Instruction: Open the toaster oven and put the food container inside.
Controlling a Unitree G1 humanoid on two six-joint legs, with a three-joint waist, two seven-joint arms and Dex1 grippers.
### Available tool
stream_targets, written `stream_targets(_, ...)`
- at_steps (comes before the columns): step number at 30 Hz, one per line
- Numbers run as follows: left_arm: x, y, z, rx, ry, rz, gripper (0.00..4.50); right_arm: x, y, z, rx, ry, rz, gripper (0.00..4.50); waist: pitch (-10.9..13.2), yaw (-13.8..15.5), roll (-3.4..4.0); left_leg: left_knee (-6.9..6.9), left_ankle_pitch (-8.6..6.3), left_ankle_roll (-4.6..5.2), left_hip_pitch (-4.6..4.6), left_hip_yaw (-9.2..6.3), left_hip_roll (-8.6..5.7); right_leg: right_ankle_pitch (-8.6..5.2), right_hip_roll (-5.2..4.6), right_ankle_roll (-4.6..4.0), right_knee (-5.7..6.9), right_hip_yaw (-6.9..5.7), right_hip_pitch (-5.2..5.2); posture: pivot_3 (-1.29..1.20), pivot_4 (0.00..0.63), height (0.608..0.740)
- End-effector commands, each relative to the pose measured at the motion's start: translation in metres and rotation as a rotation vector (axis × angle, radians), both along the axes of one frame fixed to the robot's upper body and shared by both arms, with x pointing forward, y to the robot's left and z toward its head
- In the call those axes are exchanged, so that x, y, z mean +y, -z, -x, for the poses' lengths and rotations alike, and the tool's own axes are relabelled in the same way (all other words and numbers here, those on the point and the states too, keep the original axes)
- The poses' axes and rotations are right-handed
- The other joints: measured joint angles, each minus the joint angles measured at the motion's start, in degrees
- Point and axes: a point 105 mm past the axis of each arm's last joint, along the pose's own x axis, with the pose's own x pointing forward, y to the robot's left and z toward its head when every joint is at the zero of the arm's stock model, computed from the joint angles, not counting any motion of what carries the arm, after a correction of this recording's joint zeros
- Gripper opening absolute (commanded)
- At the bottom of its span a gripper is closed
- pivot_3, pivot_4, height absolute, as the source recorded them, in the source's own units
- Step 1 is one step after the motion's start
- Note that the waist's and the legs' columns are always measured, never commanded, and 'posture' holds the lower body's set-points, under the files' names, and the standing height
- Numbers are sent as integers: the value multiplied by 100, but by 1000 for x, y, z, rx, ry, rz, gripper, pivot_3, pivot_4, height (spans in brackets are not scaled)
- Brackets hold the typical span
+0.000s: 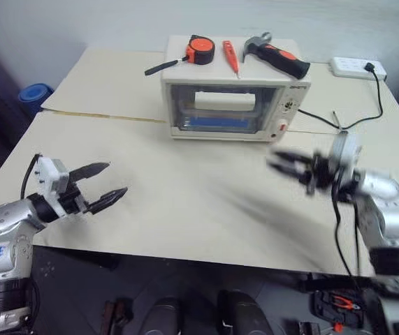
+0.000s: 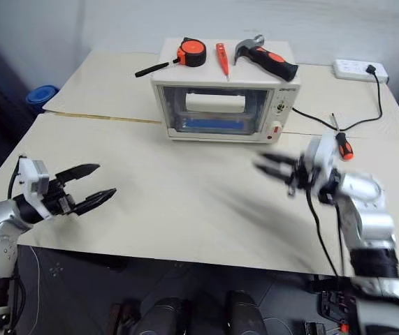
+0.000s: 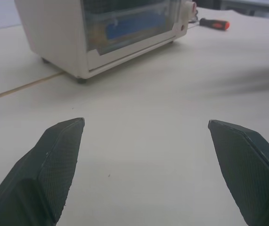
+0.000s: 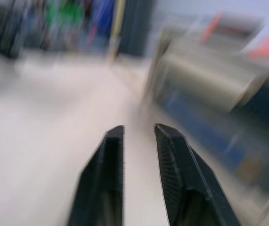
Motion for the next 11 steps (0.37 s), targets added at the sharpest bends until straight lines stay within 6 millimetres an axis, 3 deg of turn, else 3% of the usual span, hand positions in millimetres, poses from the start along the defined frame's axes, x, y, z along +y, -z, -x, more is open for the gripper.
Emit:
stream_targets(1,0,0,5,-48,-1,-71,4500,-4,-2,19,-73,-53,42,2441,1,-26,1,6,-2,4,-6,3,-2,1,-2,1,1,2,-3,0,150,740)
stream_targets(7,-3,10,8,-56,-32,-75,4500,-12,17,35,-57,27,2,4420,2,-29,1,13,-2,2,20,11,1,2,-2,4,-8,7,11,0,150,740)
stream_targets(11,-5,6,7,-71,-70,-63,4500,-9,12,34,-91,113,-71,4470,2,-29,1,10,4,-8,20,7,6,2,0,3,-5,6,9,0,150,740)
